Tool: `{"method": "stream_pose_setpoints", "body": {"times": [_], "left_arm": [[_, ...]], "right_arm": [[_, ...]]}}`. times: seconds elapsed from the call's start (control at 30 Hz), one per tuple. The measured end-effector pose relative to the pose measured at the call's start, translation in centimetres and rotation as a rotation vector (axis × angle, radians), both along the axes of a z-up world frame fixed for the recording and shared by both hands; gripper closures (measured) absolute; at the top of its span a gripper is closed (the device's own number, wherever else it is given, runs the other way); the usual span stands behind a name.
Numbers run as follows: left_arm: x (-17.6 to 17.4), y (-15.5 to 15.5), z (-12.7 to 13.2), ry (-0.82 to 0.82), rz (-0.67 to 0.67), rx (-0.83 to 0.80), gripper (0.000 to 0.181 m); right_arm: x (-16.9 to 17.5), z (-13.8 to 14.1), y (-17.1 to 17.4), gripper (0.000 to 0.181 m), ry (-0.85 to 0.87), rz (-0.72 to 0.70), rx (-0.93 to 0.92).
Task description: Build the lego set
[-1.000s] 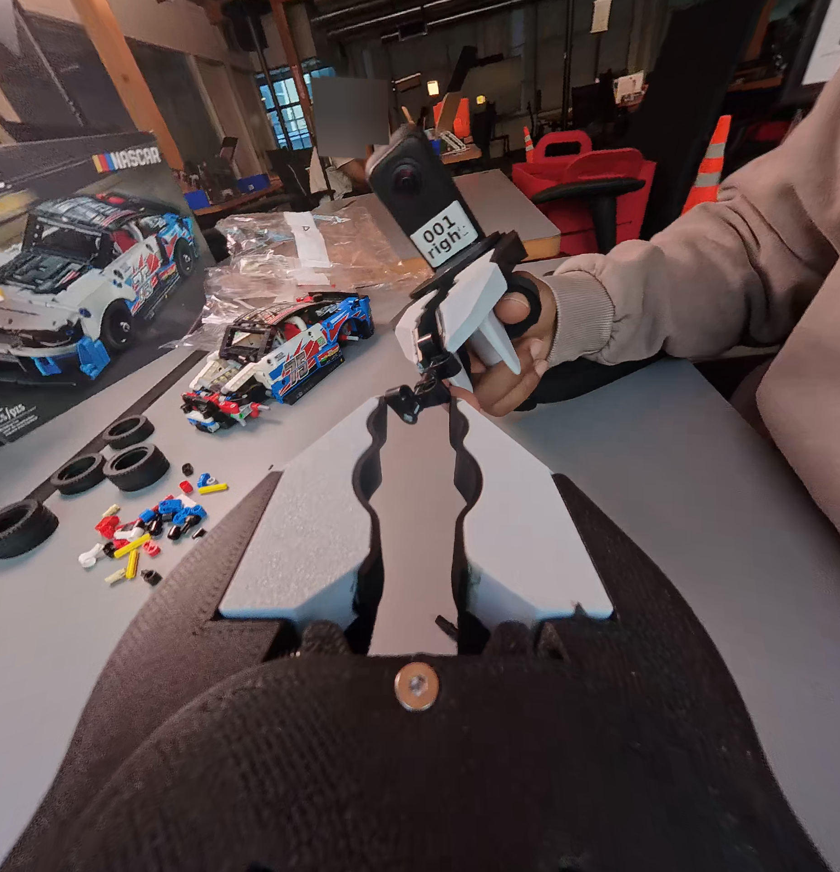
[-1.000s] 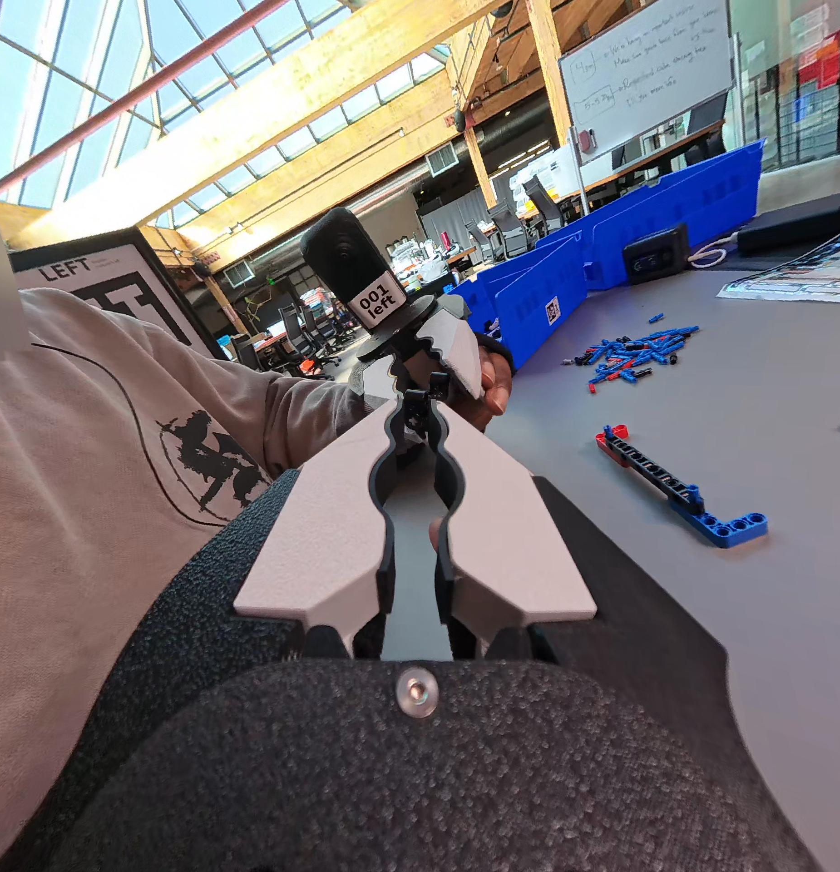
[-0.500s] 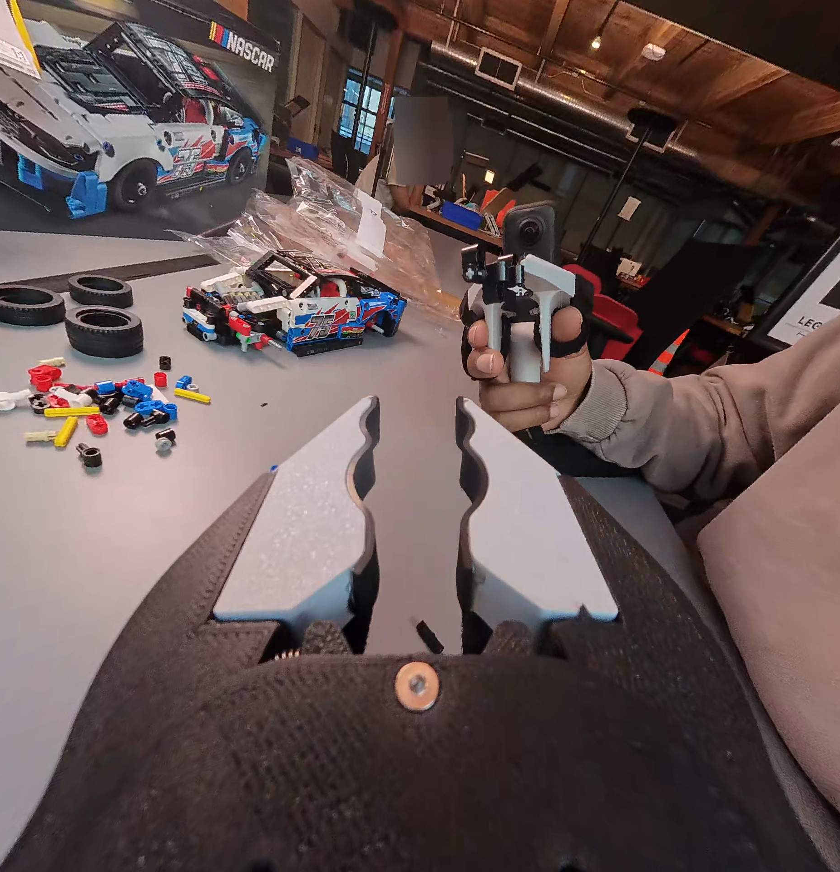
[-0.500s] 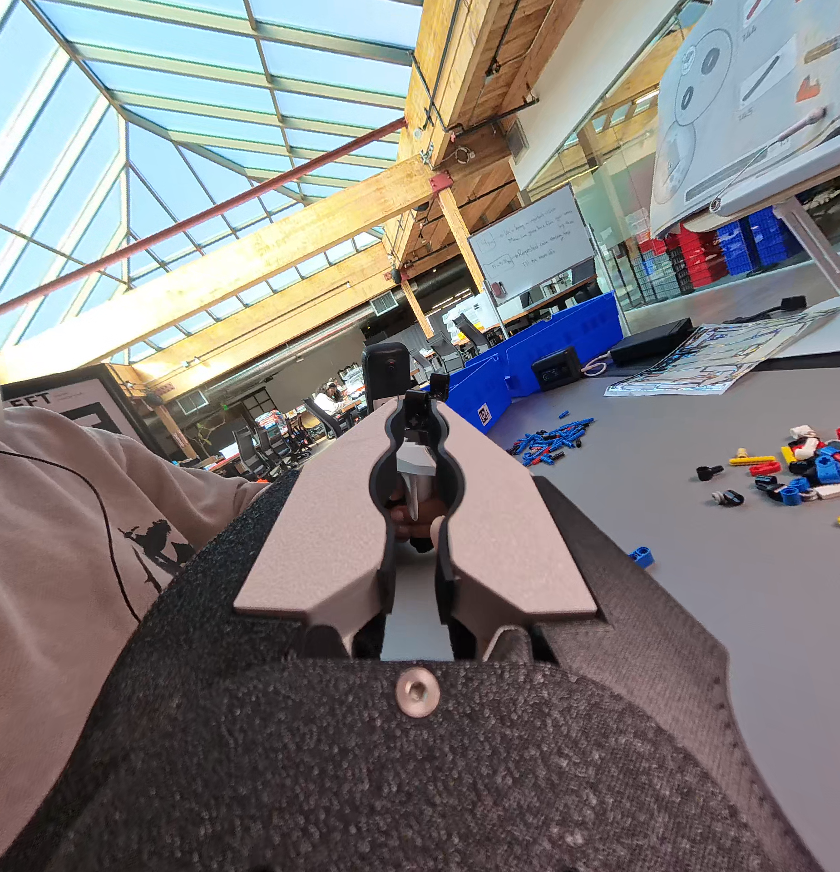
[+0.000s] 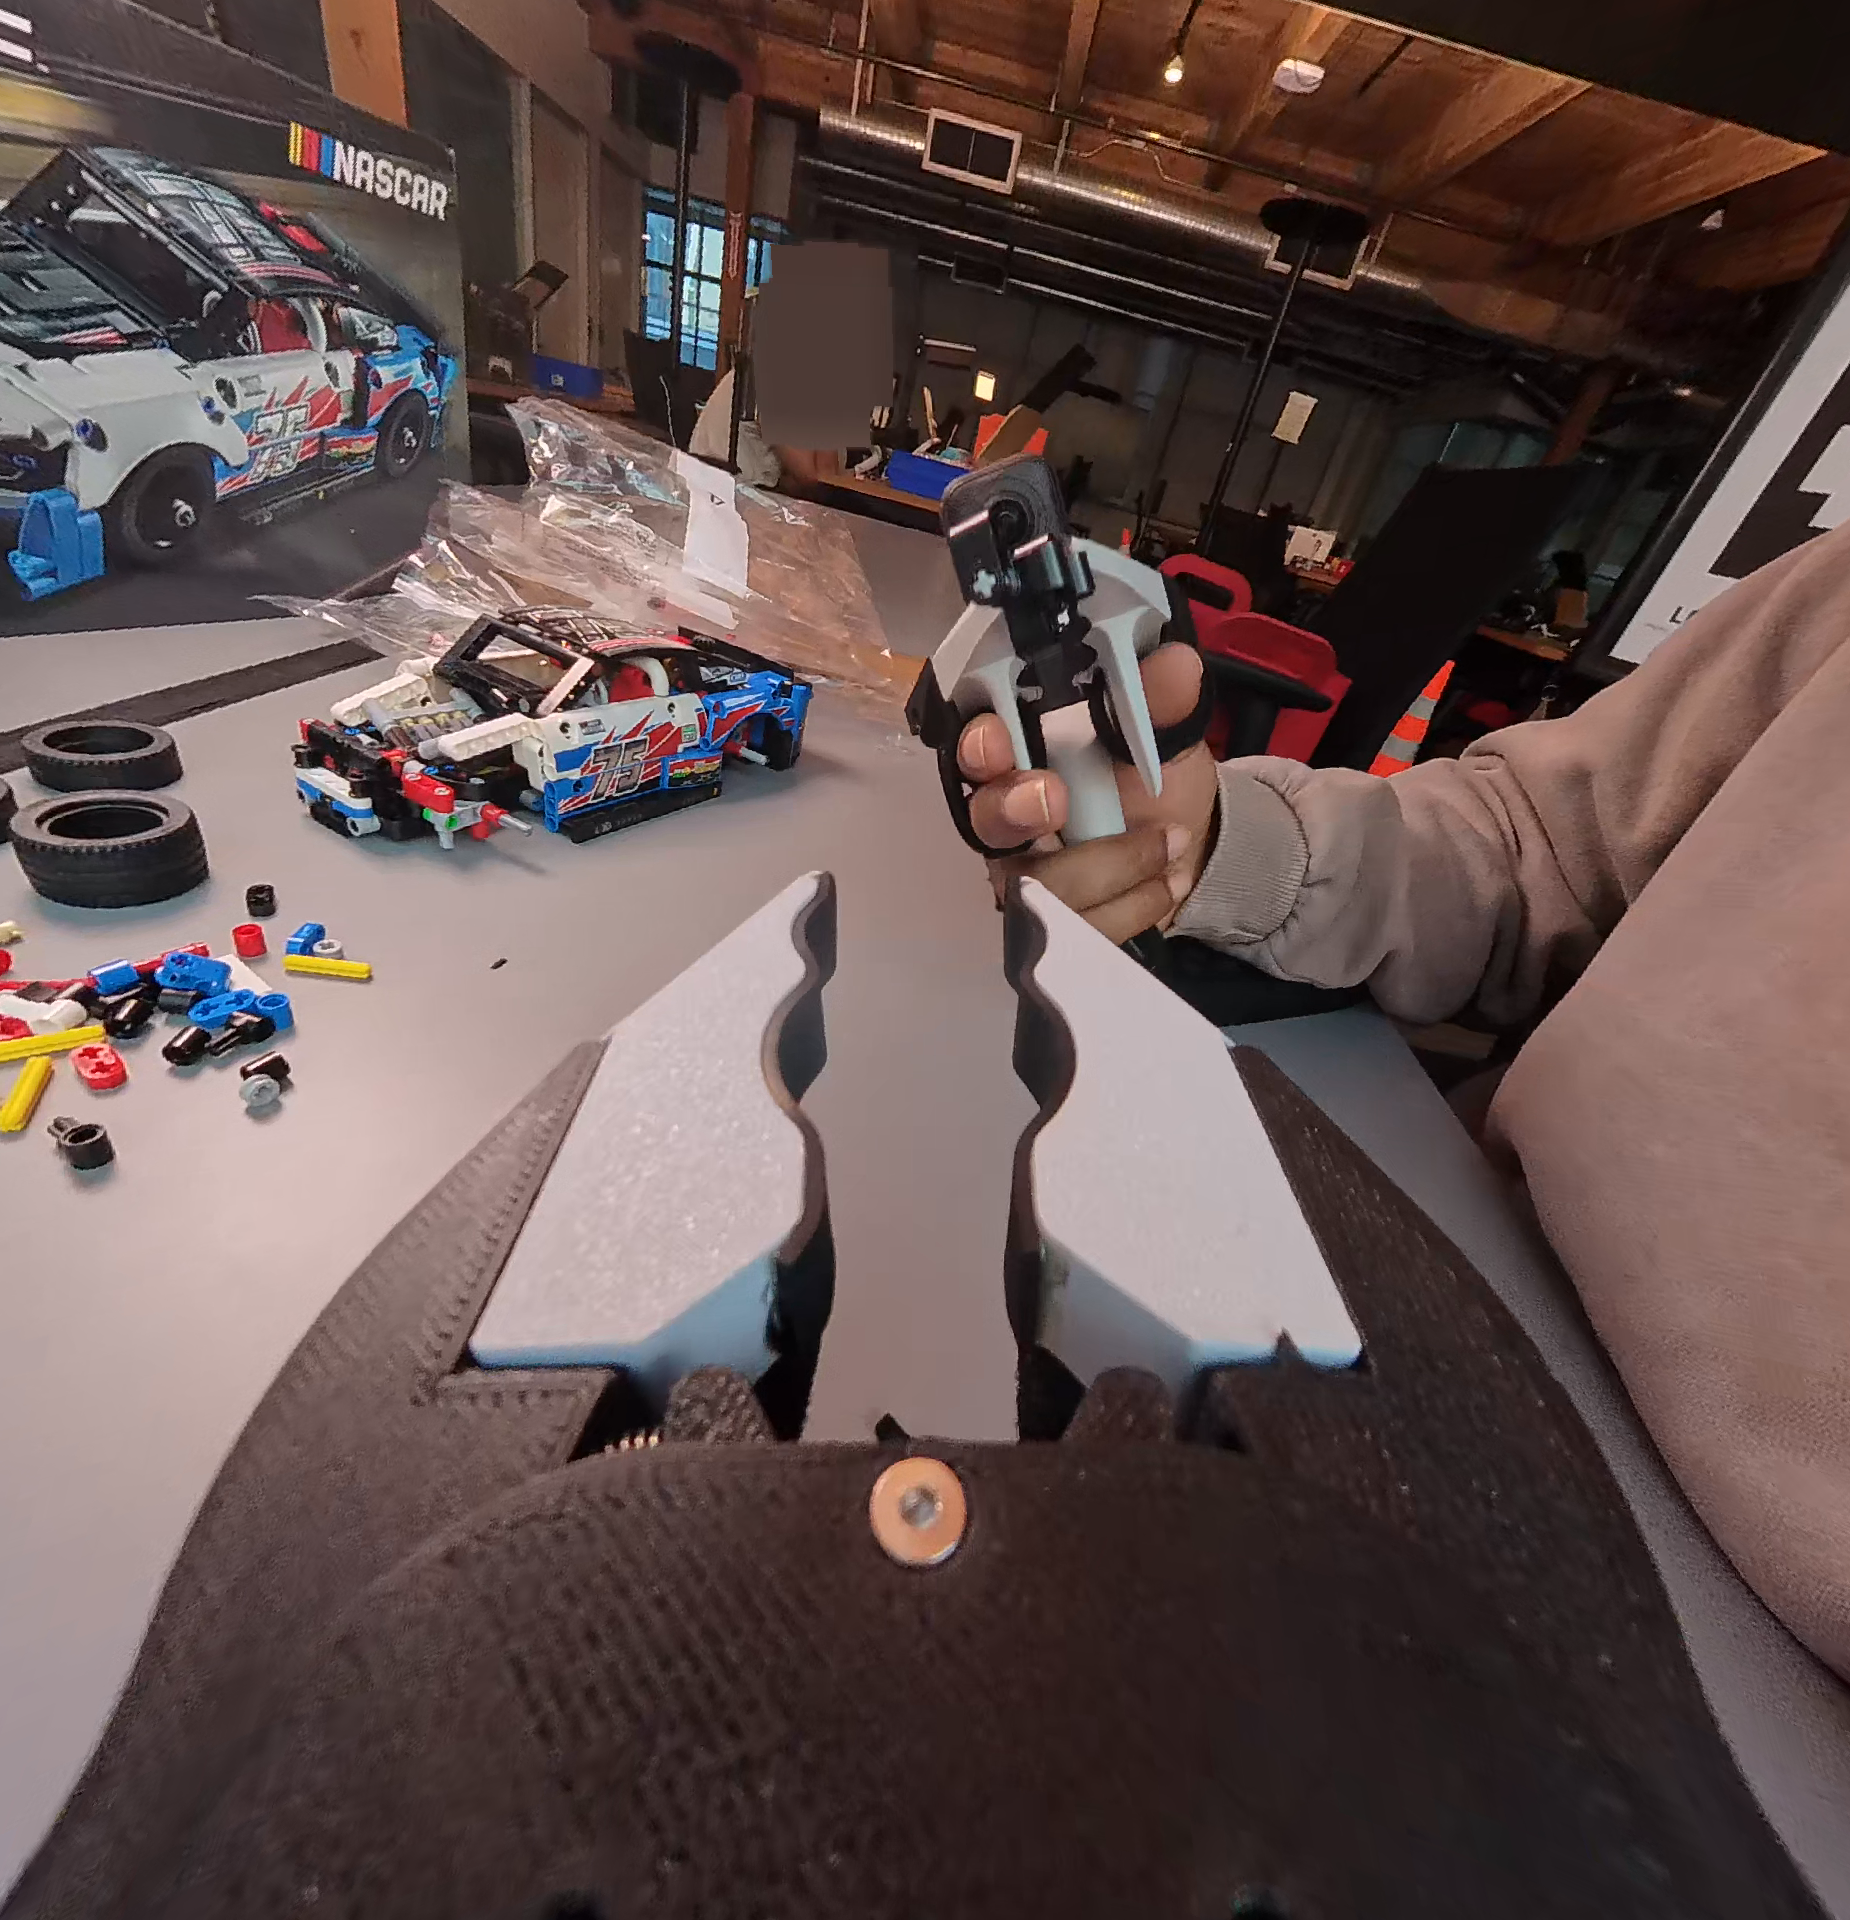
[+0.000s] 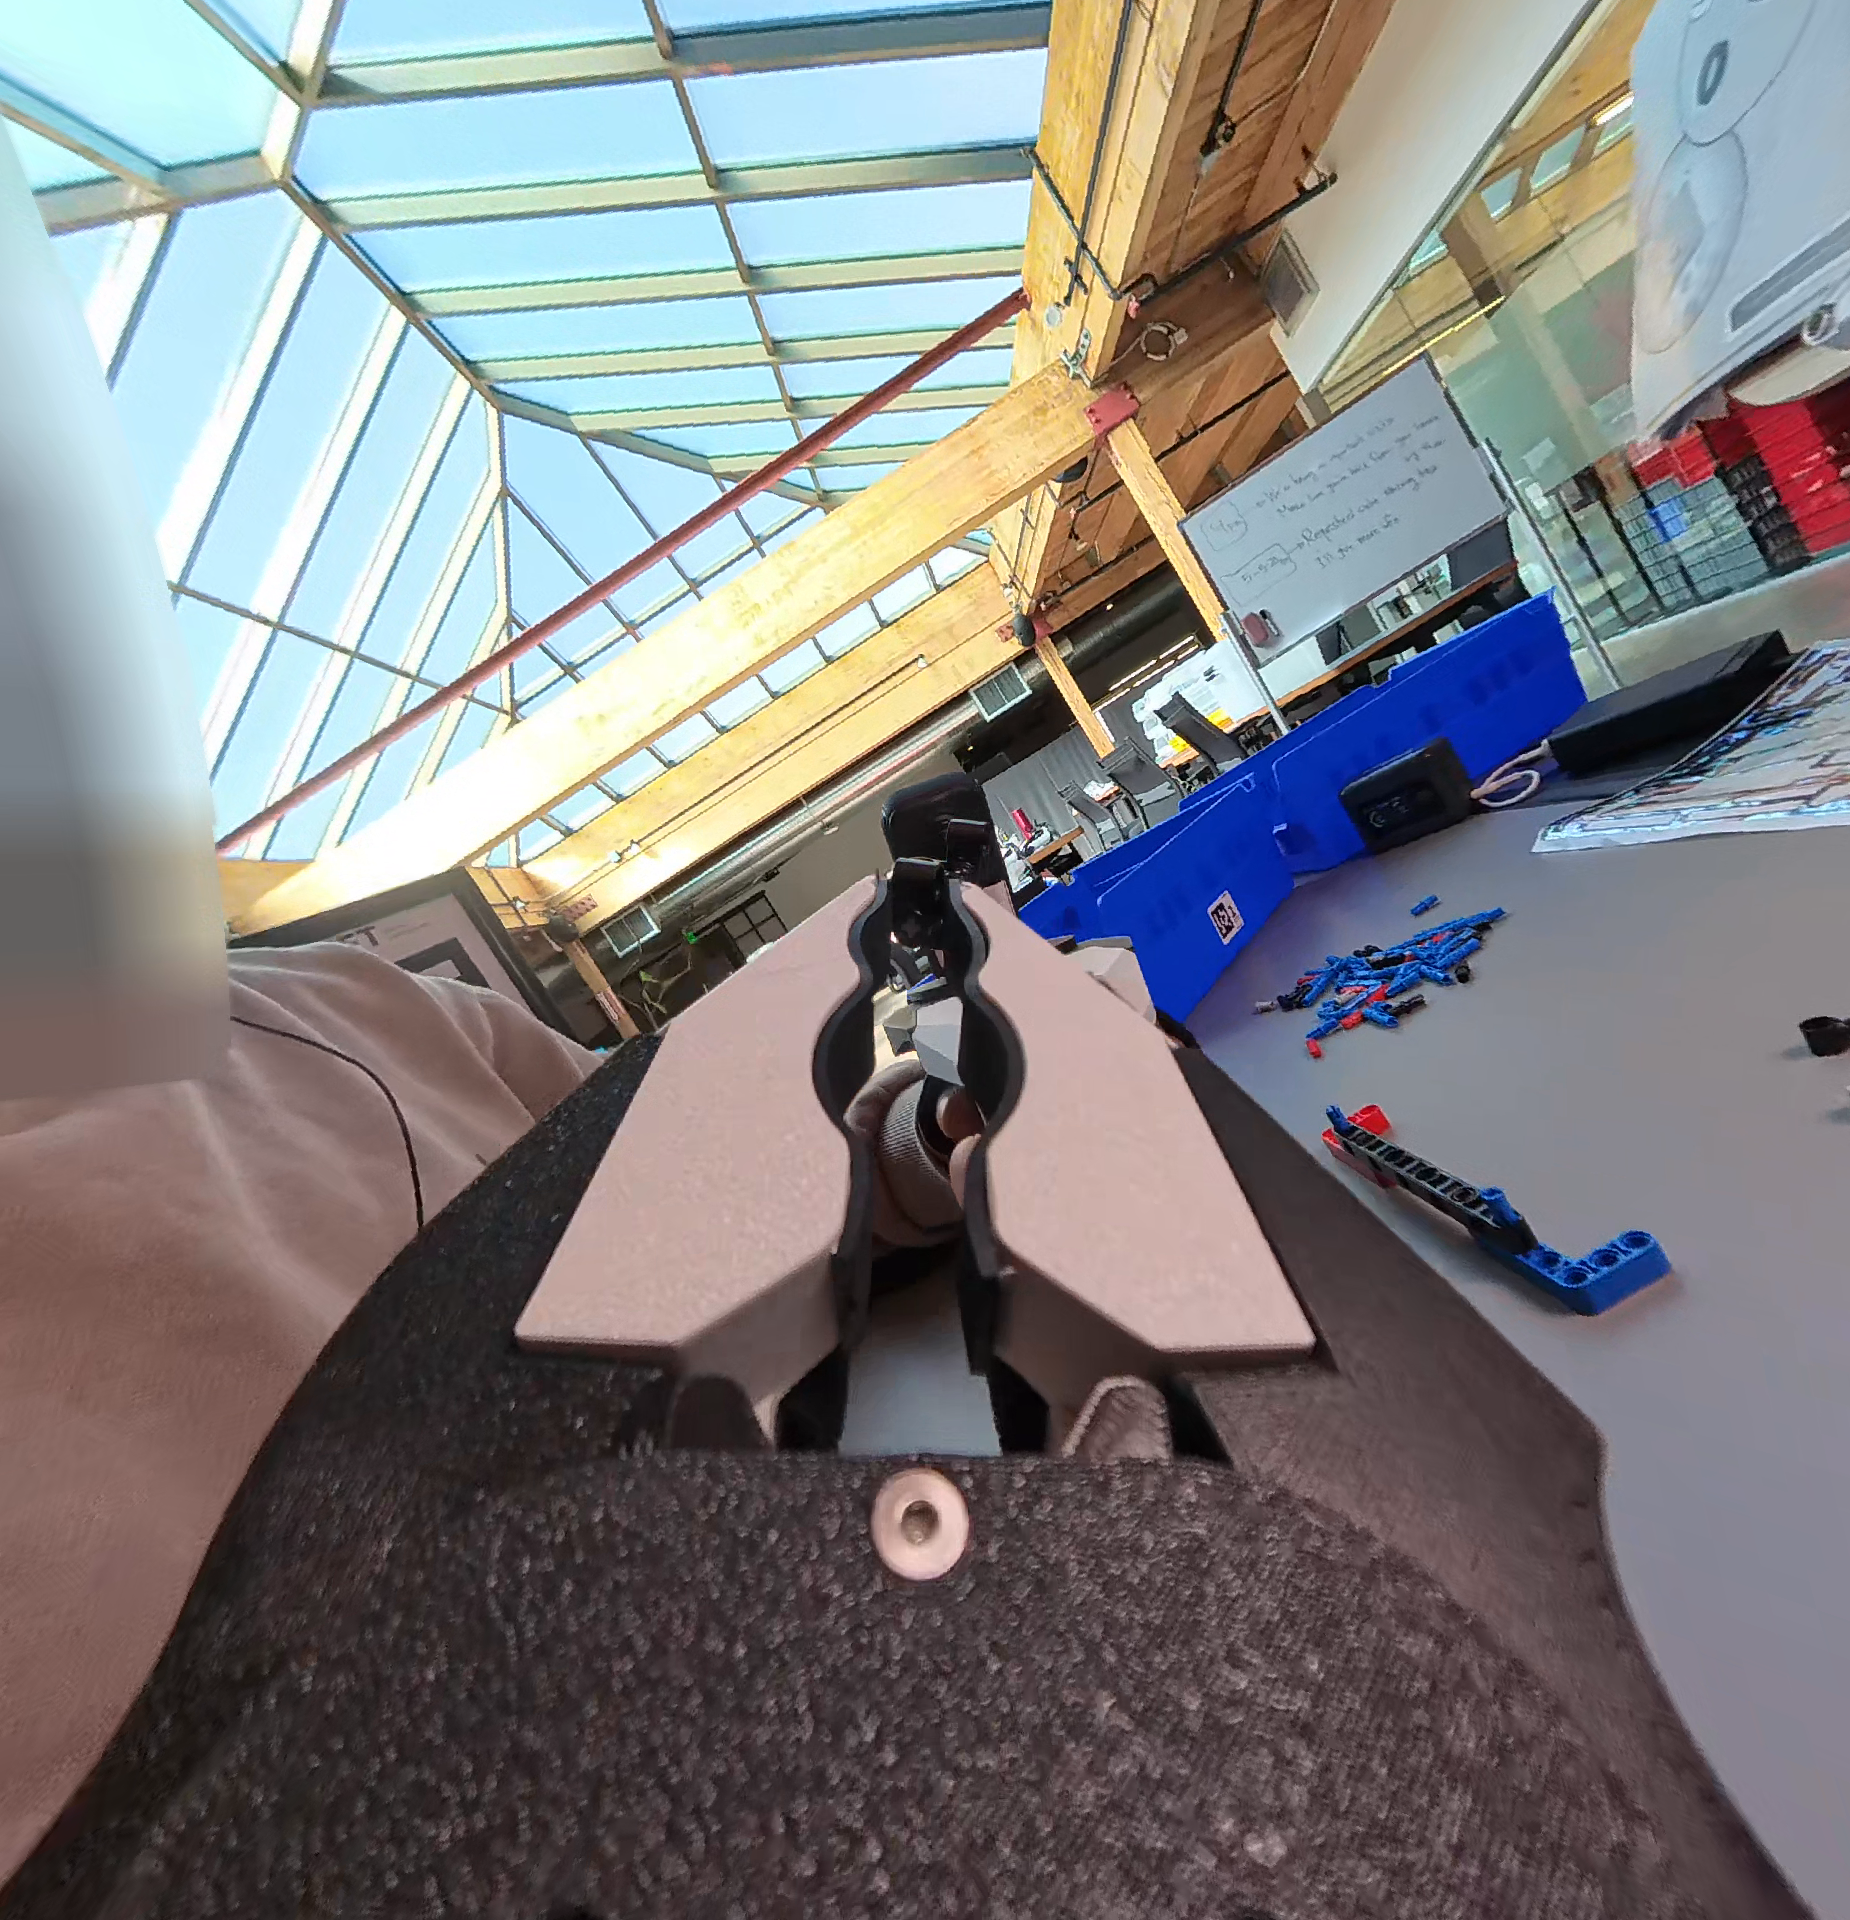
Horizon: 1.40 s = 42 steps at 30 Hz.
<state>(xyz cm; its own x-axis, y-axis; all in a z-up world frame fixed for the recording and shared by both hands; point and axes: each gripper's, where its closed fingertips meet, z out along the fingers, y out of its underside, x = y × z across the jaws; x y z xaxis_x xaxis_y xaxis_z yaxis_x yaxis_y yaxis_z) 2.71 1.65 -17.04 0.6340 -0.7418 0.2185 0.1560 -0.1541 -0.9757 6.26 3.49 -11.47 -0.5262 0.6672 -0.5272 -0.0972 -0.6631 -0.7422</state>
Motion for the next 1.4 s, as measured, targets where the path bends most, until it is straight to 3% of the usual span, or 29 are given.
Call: {"method": "stream_pose_setpoints", "body": {"times": [0.07,0.2,0.37,0.5,0.67,0.73,0.87,1.0,1.17,1.27,1.4], "left_arm": [[0.2,-0.5,0.7,-0.014,-0.016,0.032,0.149],[0.5,-1.5,1.5,-0.011,-0.046,0.072,0.146],[1.4,-2.7,1.4,-0.031,-0.163,0.053,0.155],[2.3,-3.8,1.7,-0.069,-0.260,0.039,0.151],[2.7,-3.9,1.4,-0.065,-0.280,0.009,0.152],[2.6,-3.6,1.0,-0.031,-0.247,0.011,0.163],[2.5,-3.4,0.7,0.025,-0.214,0.019,0.163],[1.9,-2.5,0.2,0.011,-0.172,-0.088,0.163],[-2.8,0.0,-0.9,0.020,0.045,-0.221,0.164],[-6.0,0.8,-2.8,-0.051,0.164,-0.369,0.163],[-7.6,1.1,-3.9,-0.181,0.187,-0.460,0.163]], "right_arm": [[-0.2,-0.3,-1.1,0.174,0.003,-0.024,0.137],[-1.0,-2.2,-4.0,0.174,-0.008,-0.139,0.621],[-1.0,-2.4,-5.2,0.174,-0.003,-0.080,0.606],[-0.9,-2.6,-5.1,0.174,-0.023,-0.072,0.594],[-0.9,-3.3,-5.3,0.174,-0.062,-0.037,0.573],[-1.0,-3.7,-5.5,0.174,-0.087,-0.010,0.565],[-1.1,-4.2,-5.6,0.174,-0.123,0.031,0.522],[-1.7,-4.7,-4.4,0.174,-0.178,-0.024,0.515],[-2.4,-6.0,-1.9,0.160,-0.320,-0.141,0.602],[-2.4,-8.7,-2.2,0.162,-0.488,-0.062,0.724],[-2.8,-12.3,-4.5,0.162,-0.626,0.116,1.079]]}}
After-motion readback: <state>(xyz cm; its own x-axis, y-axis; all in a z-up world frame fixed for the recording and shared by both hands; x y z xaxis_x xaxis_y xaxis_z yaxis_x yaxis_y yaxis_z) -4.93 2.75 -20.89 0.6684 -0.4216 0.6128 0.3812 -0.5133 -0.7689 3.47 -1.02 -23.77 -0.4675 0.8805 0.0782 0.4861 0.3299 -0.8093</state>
